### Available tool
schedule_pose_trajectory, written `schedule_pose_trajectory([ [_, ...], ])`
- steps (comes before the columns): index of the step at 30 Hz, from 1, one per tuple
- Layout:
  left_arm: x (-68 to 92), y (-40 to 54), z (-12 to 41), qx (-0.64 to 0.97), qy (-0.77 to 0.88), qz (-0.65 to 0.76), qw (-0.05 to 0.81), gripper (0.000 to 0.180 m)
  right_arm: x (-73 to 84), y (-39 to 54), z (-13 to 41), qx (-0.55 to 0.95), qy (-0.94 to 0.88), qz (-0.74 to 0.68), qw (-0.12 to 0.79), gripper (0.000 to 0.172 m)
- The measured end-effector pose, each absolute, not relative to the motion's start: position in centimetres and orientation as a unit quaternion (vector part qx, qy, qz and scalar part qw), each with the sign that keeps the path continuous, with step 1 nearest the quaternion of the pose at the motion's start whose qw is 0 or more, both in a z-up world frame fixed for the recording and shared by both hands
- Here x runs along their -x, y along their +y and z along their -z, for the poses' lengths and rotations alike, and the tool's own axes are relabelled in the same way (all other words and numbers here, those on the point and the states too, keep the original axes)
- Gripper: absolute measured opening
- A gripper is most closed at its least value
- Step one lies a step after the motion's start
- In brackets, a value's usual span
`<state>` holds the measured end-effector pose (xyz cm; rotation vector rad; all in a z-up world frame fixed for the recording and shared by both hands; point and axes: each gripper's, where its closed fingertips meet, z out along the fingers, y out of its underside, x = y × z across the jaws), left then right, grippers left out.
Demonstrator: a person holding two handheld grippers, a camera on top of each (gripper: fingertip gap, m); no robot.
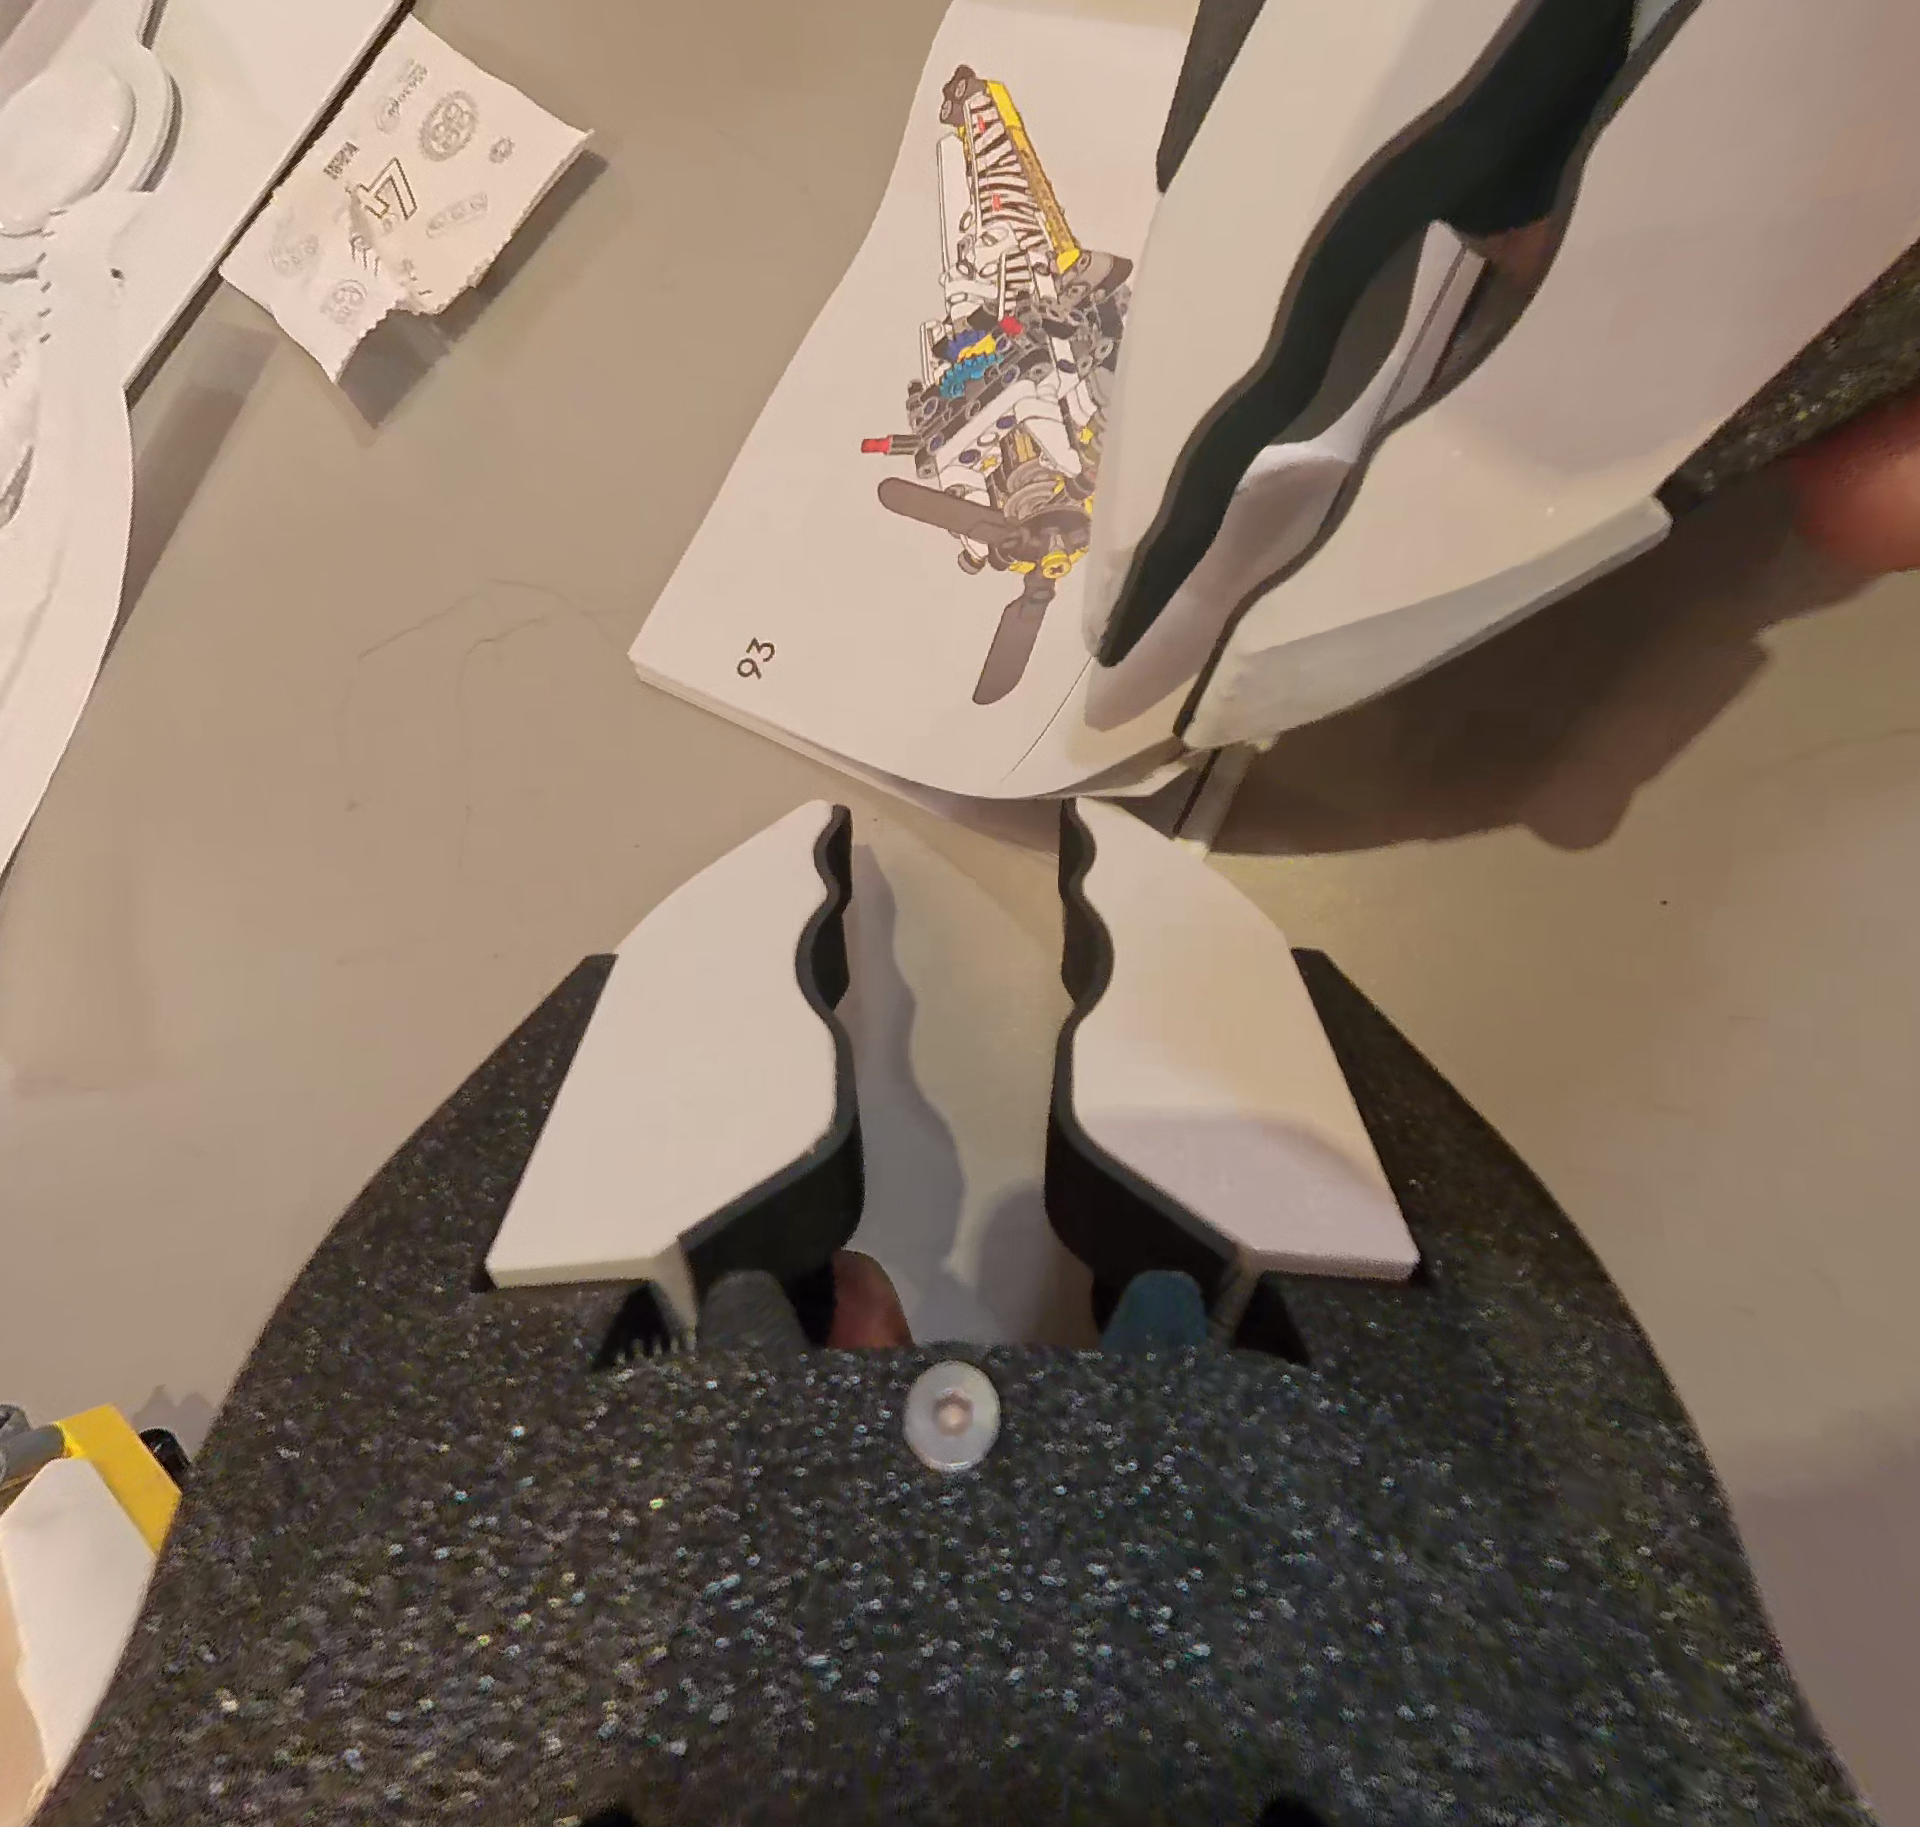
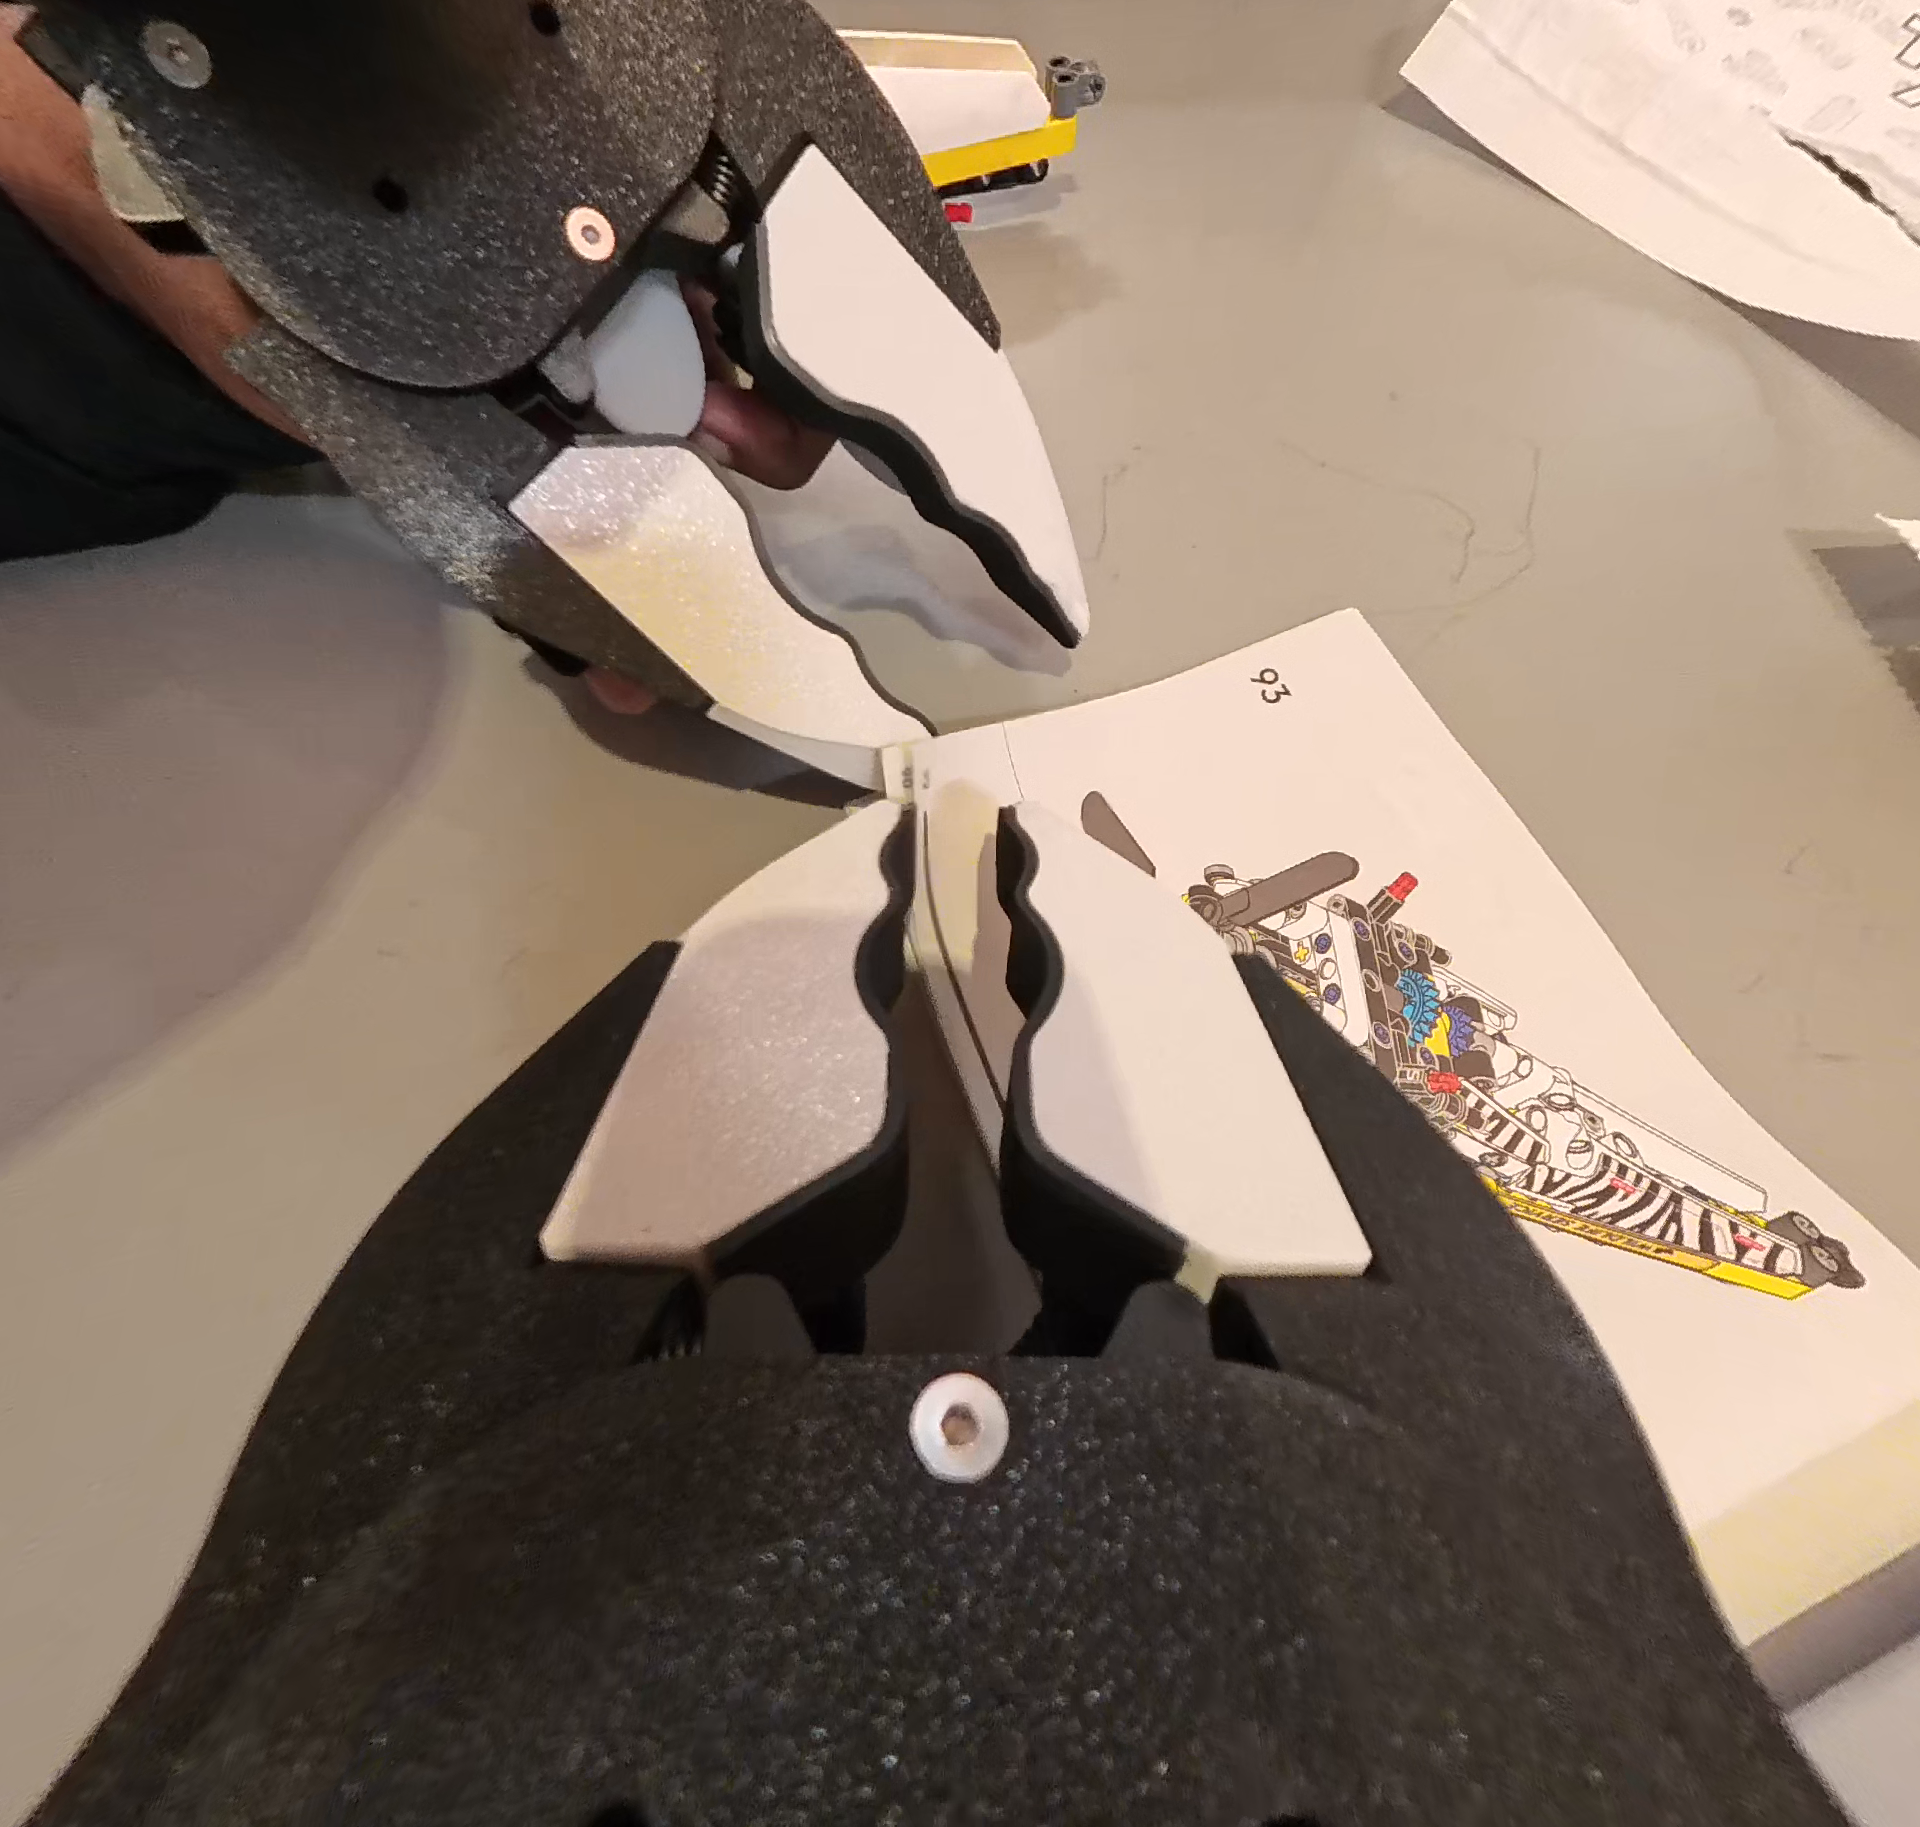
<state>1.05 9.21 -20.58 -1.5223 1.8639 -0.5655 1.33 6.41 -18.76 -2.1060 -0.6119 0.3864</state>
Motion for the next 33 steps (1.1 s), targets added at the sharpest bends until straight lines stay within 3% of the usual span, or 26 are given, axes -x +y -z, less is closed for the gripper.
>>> schedule_pose_trajectory([
  [8, -1.1, 9.1, 20.6, 0.579, 0.715, 0.216, 0.328, 0.04, -1.8, 6.6, 19.2, 0.862, -0.226, -0.145, 0.431, 0.001],
  [33, -0.8, 9.0, 20.7, 0.581, 0.718, 0.222, 0.313, 0.039, -1.5, 6.7, 19.9, 0.879, -0.205, -0.153, 0.402, 0.0],
])
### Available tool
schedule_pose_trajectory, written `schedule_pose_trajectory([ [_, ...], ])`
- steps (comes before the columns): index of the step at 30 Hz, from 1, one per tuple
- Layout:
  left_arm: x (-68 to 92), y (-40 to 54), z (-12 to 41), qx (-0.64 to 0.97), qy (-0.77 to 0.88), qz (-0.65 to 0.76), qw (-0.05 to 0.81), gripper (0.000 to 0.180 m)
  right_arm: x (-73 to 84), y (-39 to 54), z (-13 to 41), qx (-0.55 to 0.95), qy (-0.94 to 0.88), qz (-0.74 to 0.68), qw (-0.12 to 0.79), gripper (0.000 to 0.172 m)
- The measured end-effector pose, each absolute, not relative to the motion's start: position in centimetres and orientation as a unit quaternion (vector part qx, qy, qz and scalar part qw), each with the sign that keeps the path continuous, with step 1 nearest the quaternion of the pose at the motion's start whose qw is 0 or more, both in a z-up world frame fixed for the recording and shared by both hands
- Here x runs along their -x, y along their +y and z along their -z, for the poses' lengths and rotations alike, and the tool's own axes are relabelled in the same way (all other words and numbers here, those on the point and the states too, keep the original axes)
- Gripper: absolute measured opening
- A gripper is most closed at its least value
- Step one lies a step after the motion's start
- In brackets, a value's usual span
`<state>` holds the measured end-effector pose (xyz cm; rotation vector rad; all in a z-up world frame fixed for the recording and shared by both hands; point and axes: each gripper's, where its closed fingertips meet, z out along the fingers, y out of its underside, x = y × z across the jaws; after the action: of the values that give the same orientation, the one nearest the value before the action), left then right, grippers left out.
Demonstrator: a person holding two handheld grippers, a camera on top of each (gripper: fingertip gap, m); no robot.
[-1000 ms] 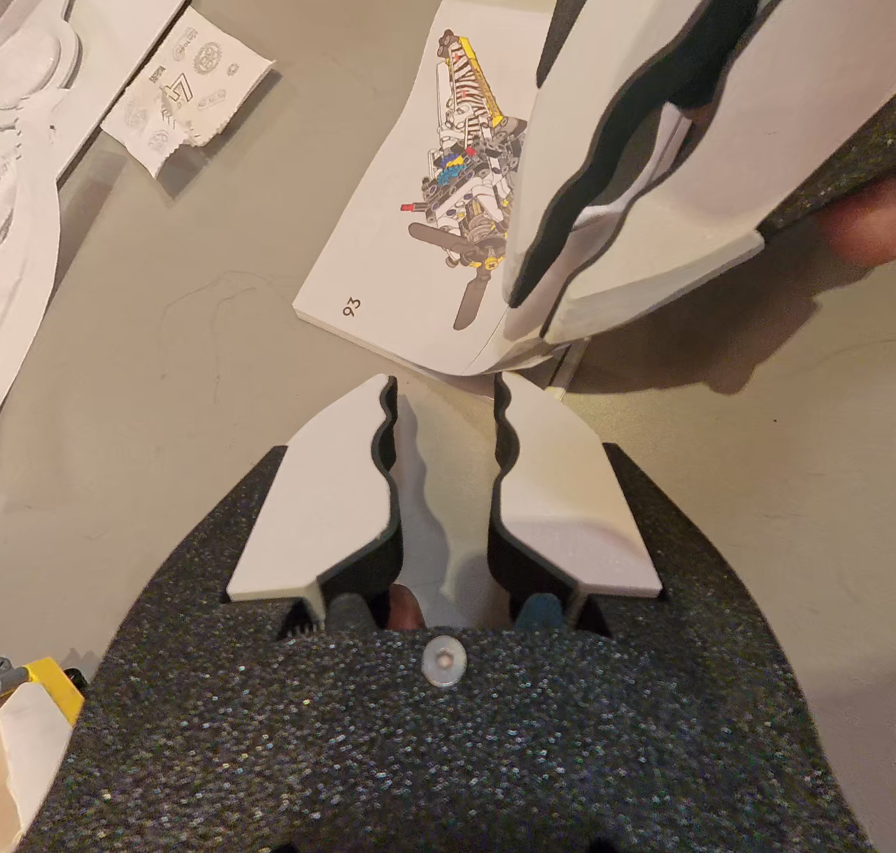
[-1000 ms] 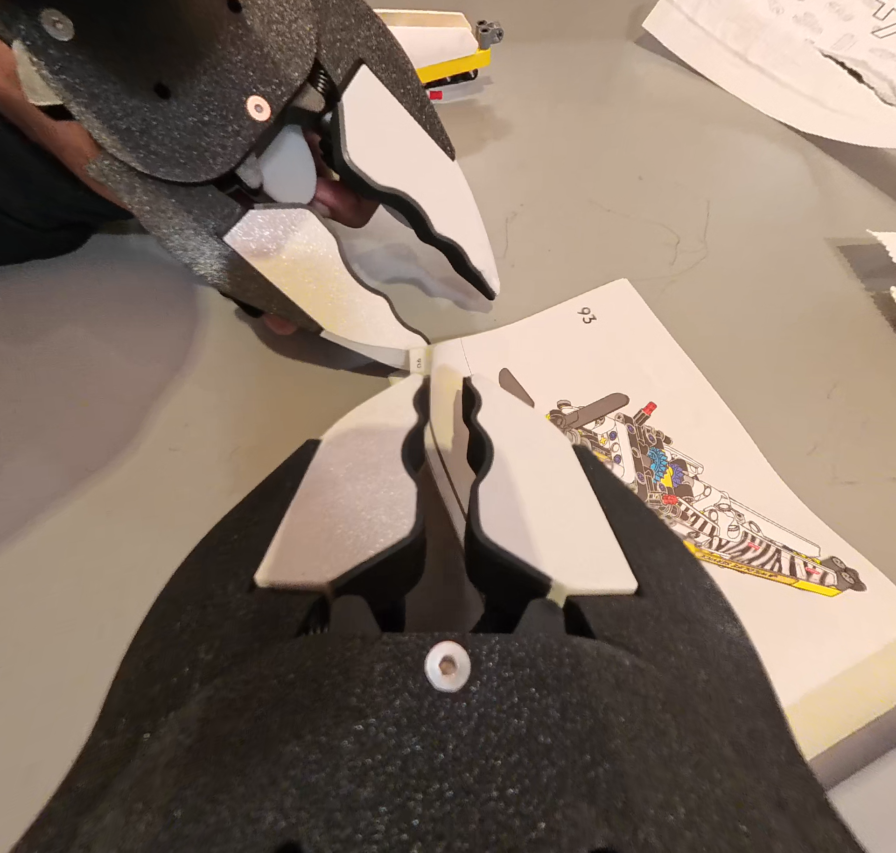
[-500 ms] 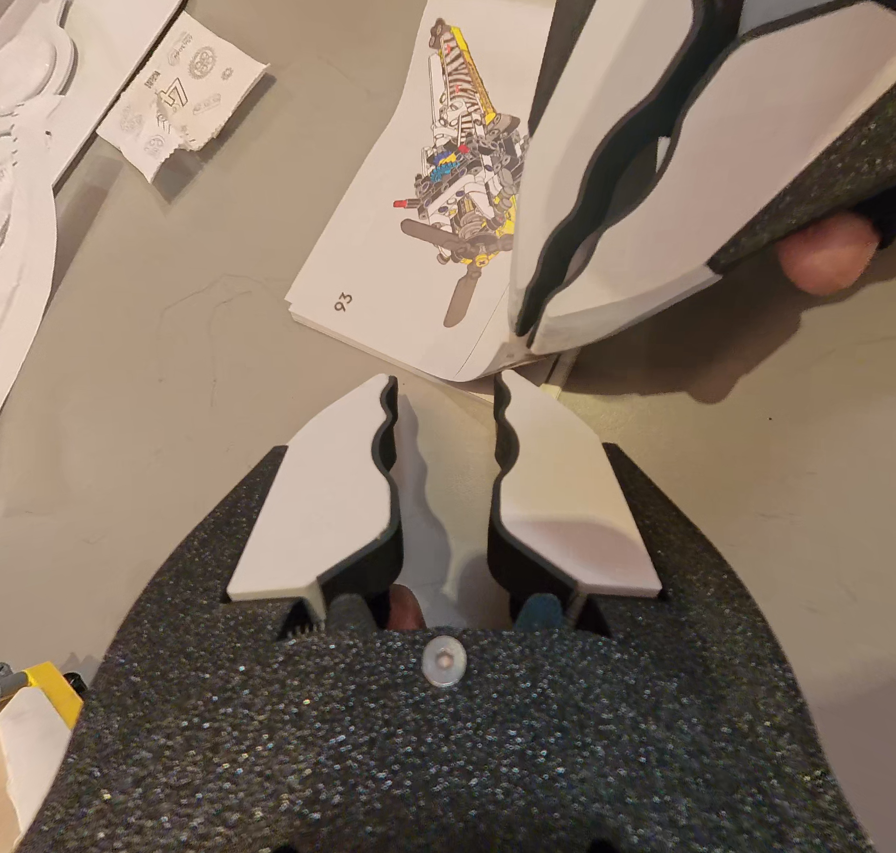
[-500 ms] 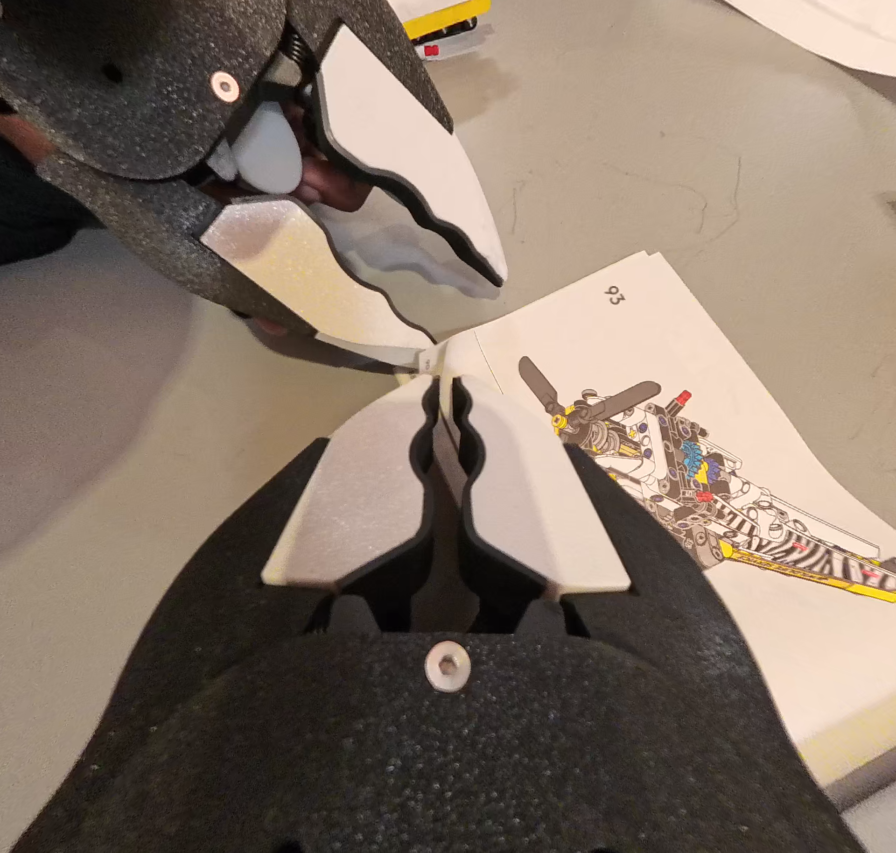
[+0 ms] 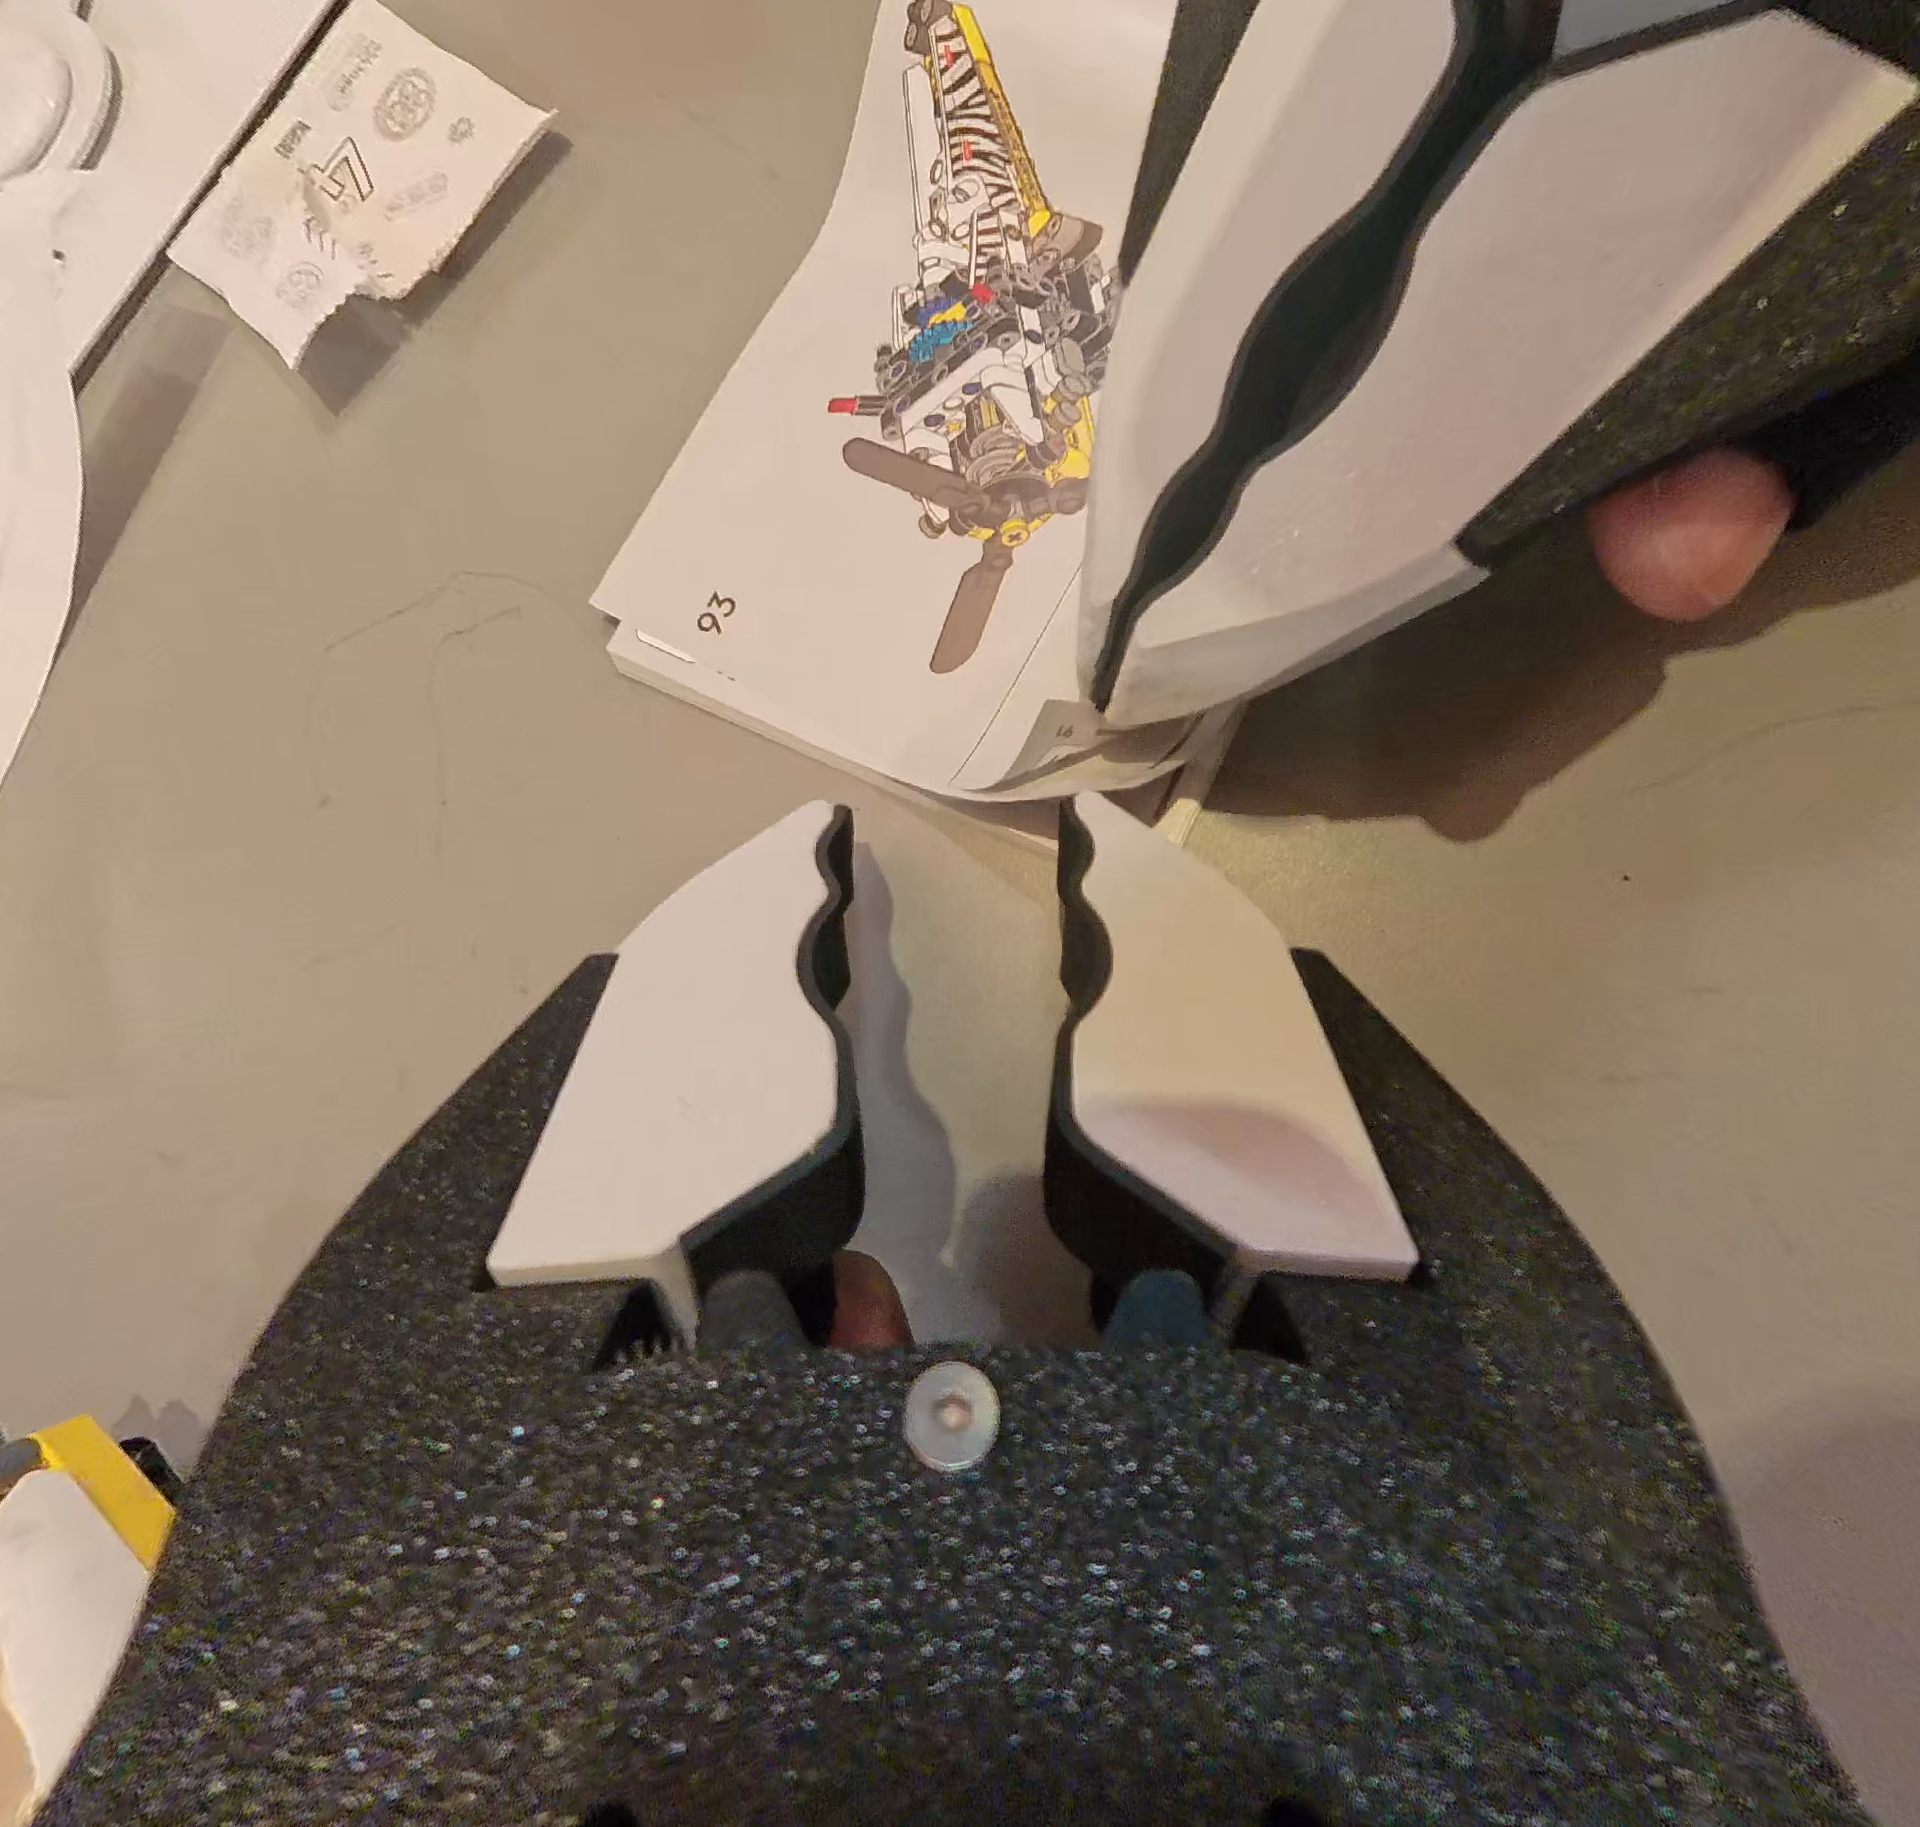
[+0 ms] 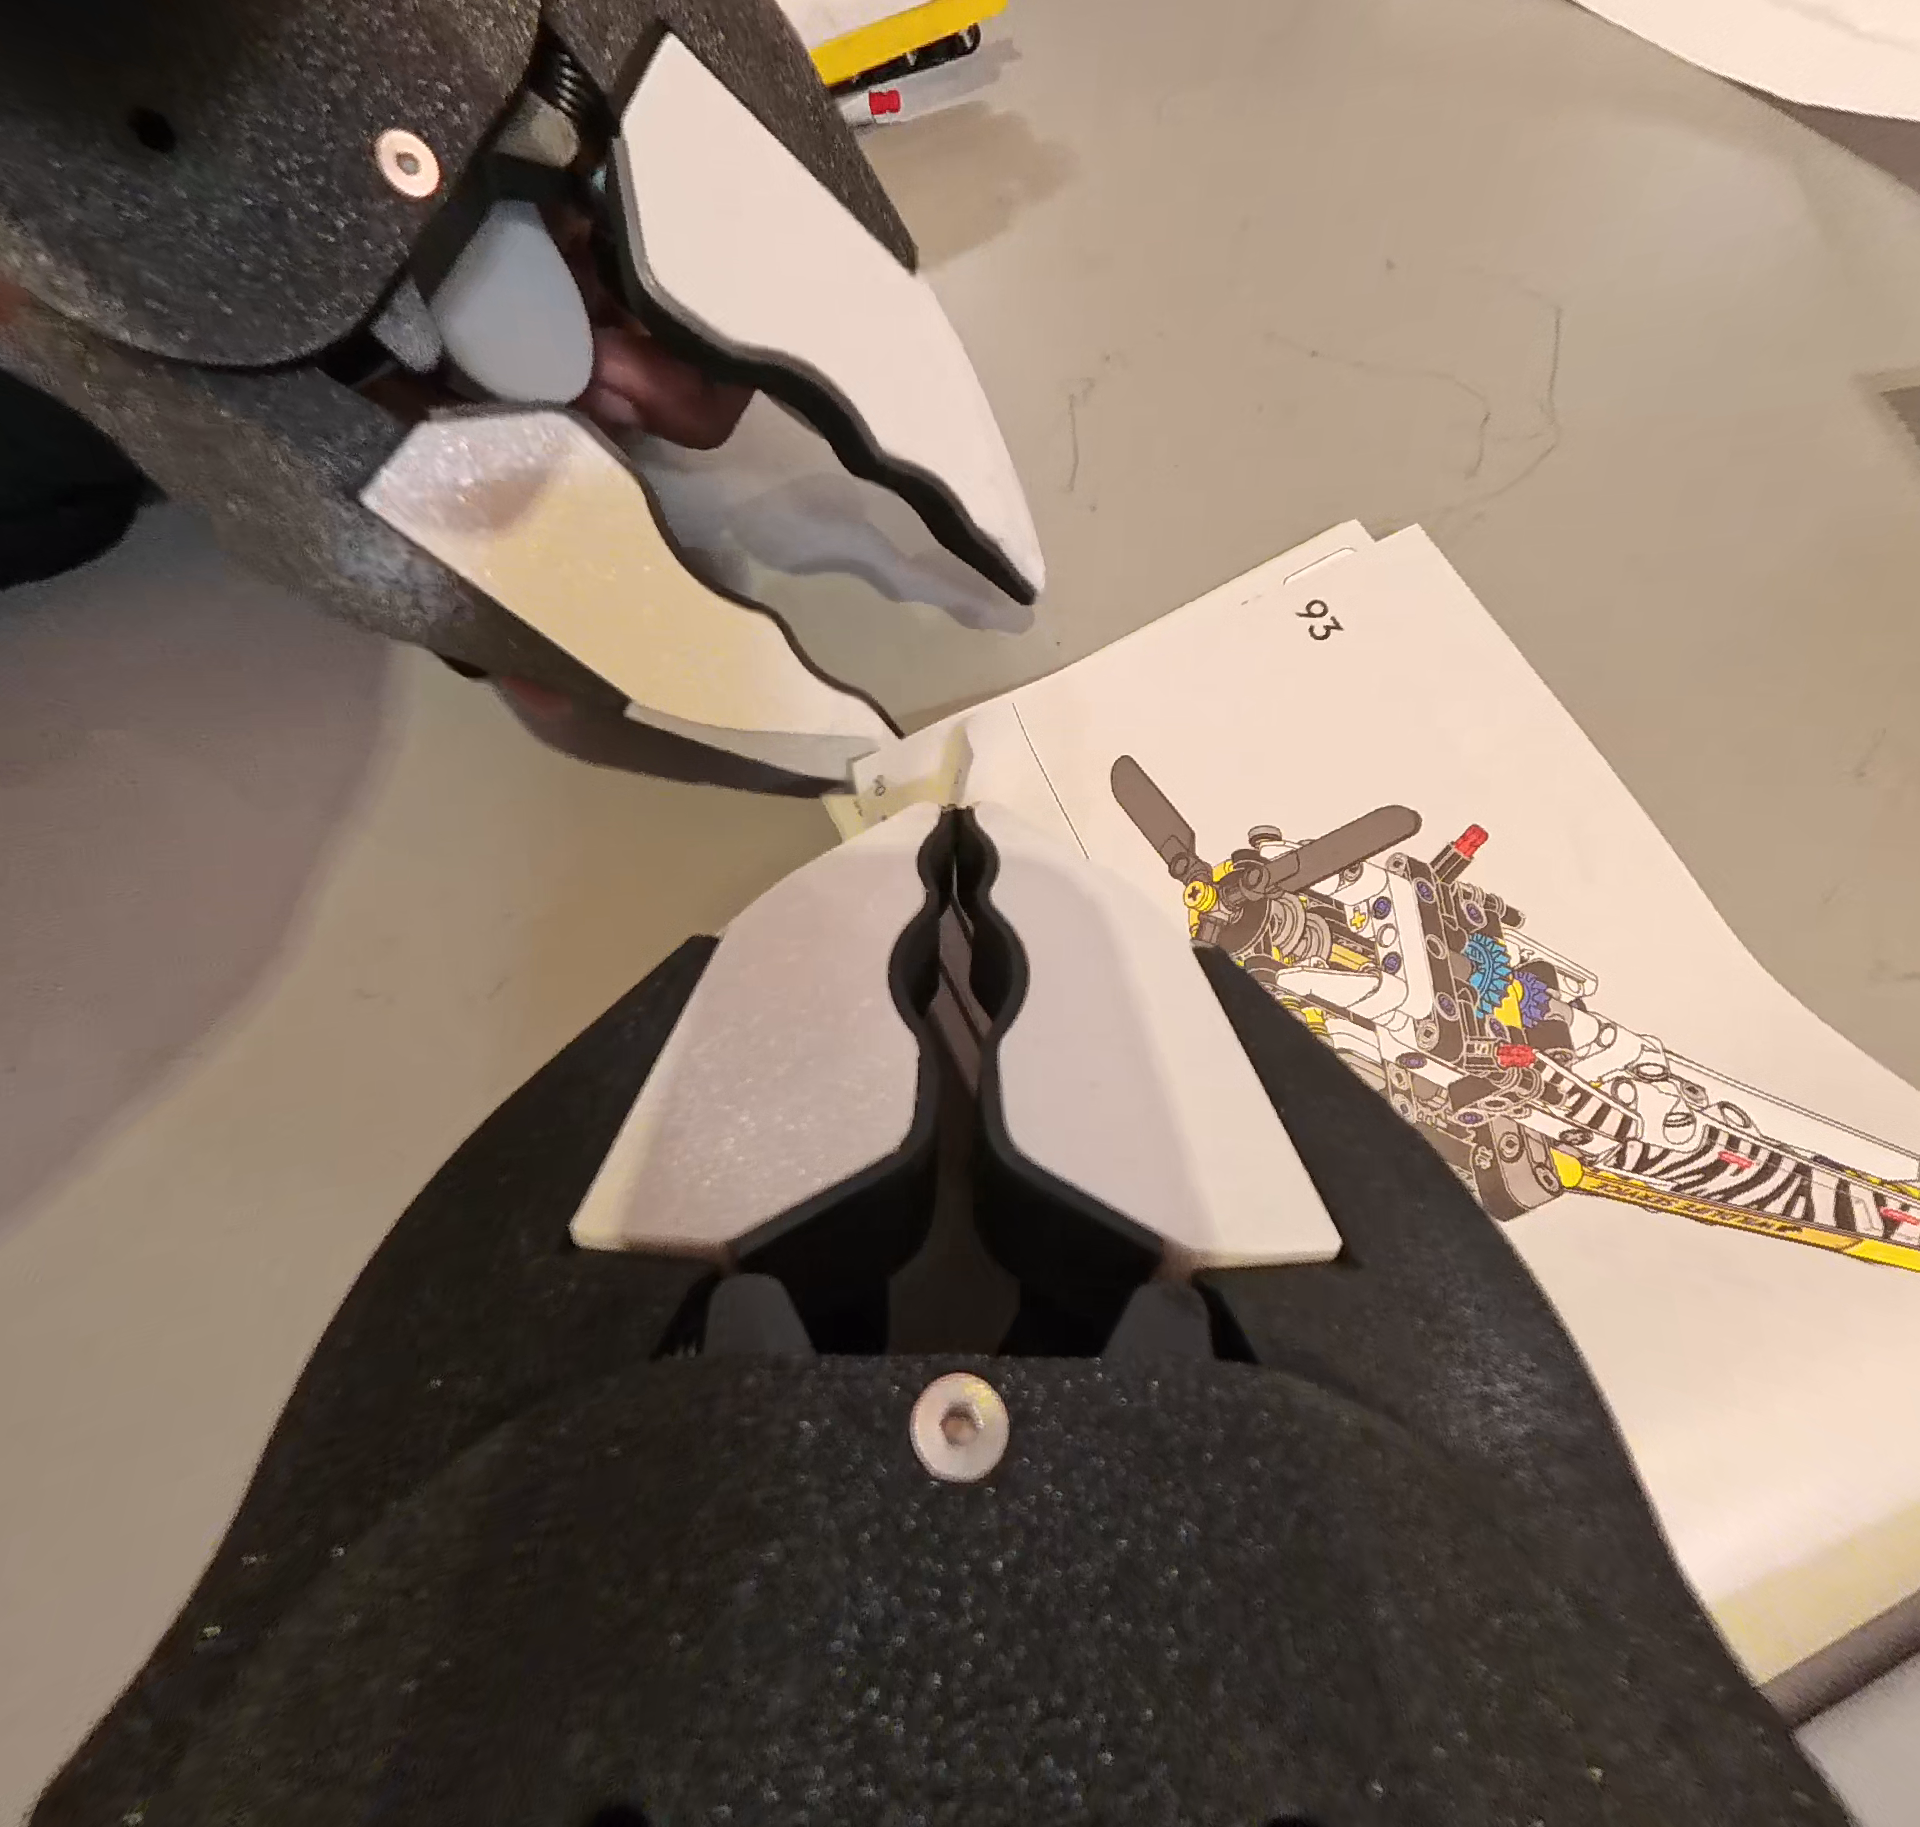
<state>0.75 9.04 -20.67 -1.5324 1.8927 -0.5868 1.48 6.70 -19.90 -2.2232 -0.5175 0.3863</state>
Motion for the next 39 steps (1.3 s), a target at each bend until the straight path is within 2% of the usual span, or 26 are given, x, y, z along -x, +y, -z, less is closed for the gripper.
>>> schedule_pose_trajectory([
  [7, -0.5, 9.4, 19.0, 0.61, 0.684, 0.275, 0.291, 0.039, -1.7, 6.8, 19.8, 0.88, -0.193, -0.156, 0.406, 0.0],
  [11, -0.9, 9.0, 20.0, 0.597, 0.702, 0.255, 0.291, 0.039, -1.8, 6.9, 19.7, 0.879, -0.19, -0.157, 0.408, 0.0],
  [18, -1.7, 8.6, 20.5, 0.527, 0.747, 0.221, 0.341, 0.037, -1.5, 6.6, 19.4, 0.872, -0.208, -0.159, 0.414, 0.0],
  [27, -1.6, 7.8, 20.1, 0.348, 0.823, 0.141, 0.427, 0.029, -1.0, 6.2, 19.3, 0.865, -0.234, -0.162, 0.413, 0.0],
  [32, -1.6, 7.3, 19.8, 0.298, 0.835, 0.118, 0.447, 0.021, -0.7, 6.0, 19.4, 0.864, -0.246, -0.159, 0.41, 0.001],
  [39, -1.4, 7.2, 19.9, 0.289, 0.84, 0.109, 0.447, 0.01, -0.6, 5.7, 19.5, 0.861, -0.277, -0.133, 0.405, 0.012],
])
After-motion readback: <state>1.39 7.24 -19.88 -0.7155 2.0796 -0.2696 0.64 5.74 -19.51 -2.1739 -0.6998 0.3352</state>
